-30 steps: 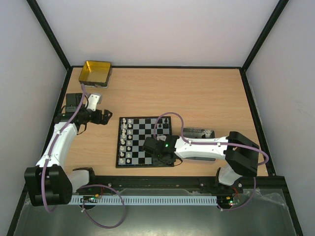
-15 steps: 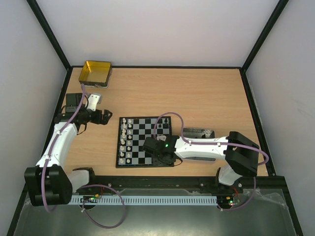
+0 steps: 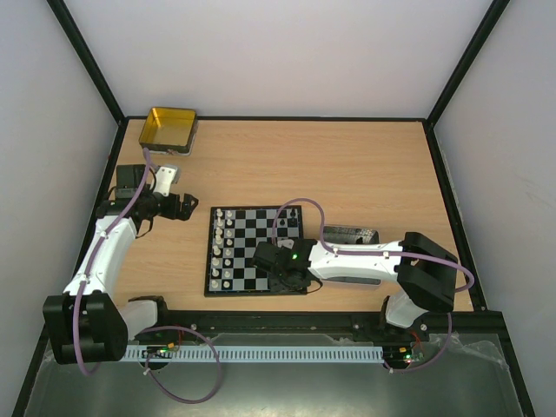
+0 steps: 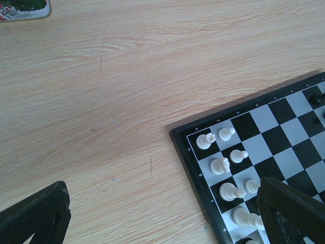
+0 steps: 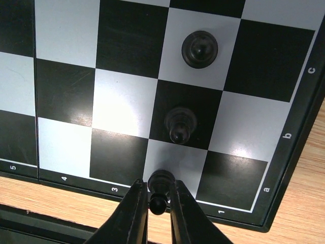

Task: Set up the chess pieces on the board
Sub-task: Place the chess piece on the chessboard, then pick up the chess piece from the storage box, then place the chess piece on the chessboard.

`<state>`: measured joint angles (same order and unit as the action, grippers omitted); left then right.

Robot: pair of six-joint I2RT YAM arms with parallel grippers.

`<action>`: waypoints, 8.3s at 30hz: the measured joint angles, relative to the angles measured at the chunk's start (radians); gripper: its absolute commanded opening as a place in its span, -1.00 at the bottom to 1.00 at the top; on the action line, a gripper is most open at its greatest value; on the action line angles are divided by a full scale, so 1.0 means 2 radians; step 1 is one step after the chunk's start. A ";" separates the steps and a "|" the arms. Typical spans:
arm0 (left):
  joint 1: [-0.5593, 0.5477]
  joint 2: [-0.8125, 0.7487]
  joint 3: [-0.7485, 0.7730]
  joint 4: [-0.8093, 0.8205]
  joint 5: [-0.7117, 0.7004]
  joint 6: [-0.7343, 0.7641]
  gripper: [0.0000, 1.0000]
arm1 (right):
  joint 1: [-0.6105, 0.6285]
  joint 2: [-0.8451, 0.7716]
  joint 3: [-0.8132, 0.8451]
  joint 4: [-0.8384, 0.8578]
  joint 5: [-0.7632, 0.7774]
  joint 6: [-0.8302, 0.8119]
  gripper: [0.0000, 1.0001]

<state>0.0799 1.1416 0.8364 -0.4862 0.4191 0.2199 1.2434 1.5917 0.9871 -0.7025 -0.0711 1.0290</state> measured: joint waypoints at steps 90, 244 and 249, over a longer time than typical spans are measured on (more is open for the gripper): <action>-0.001 0.007 0.000 -0.001 0.000 0.000 0.99 | -0.221 -0.206 -0.028 -0.105 0.067 -0.045 -0.19; -0.004 0.012 0.000 -0.001 0.000 0.000 0.99 | -0.232 0.074 0.129 -0.039 0.020 -0.142 -0.84; -0.004 0.012 0.000 -0.001 0.000 0.000 0.99 | -0.229 0.083 0.135 -0.035 0.018 -0.142 -0.84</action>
<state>0.0723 1.1648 0.8364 -0.4885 0.4187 0.2199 0.7860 1.7573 1.2568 -0.7731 -0.0360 0.7456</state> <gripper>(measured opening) 0.995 0.082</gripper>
